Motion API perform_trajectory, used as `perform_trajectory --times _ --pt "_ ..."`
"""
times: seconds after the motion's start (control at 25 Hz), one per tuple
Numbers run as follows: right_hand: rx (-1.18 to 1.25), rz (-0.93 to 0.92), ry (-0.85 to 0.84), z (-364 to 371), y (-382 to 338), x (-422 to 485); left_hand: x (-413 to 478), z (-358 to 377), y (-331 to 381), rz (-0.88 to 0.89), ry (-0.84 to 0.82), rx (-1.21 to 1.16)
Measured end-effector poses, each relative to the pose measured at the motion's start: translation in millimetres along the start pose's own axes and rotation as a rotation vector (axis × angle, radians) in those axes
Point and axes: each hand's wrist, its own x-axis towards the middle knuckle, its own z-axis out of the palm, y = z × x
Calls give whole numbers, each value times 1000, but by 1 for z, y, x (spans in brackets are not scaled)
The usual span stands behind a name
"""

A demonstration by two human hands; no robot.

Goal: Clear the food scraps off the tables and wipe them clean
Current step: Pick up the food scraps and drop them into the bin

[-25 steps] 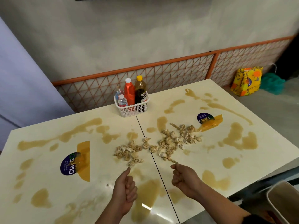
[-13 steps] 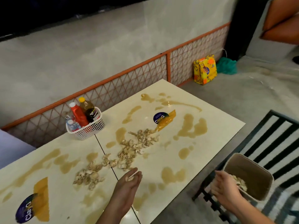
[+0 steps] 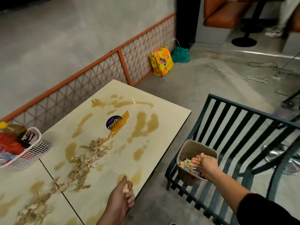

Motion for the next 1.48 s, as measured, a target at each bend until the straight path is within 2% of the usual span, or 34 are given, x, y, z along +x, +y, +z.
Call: perform_trajectory --times 0.2,0.32,0.4,0.48,0.56,0.64,0.8,1.0,1.08,1.2,1.32,1.48 --pt "-155 101 -64 -15 -8 19 14 24 -7 54 -46 26" --pt "-265 199 -72 -19 7 -5 23 38 -18 134 -31 284" --pt "-317 270 -203 -14 19 -34 25 49 -25 229 -89 560" --pt "-377 322 -432 -3 35 -71 23 61 -32 344 -140 798" --pt "-372 345 -631 13 49 -108 20 75 -35 469 -119 918" --pt "-287 284 -686 26 56 -128 19 86 -36 533 -128 938" --pt "-129 144 -668 31 47 -136 24 94 -41 595 -156 931" --pt "-95 143 -687 26 44 -131 30 89 -45 704 -192 1099" --pt "-50 194 -682 24 48 -127 31 86 -45 666 -258 1184" --pt "0 264 -669 24 48 -118 30 85 -44 508 -357 1196" --pt "23 298 -517 17 41 -94 27 85 -44 432 -271 1106" --pt "138 238 -245 -8 21 -46 26 70 -38 418 -144 1047"
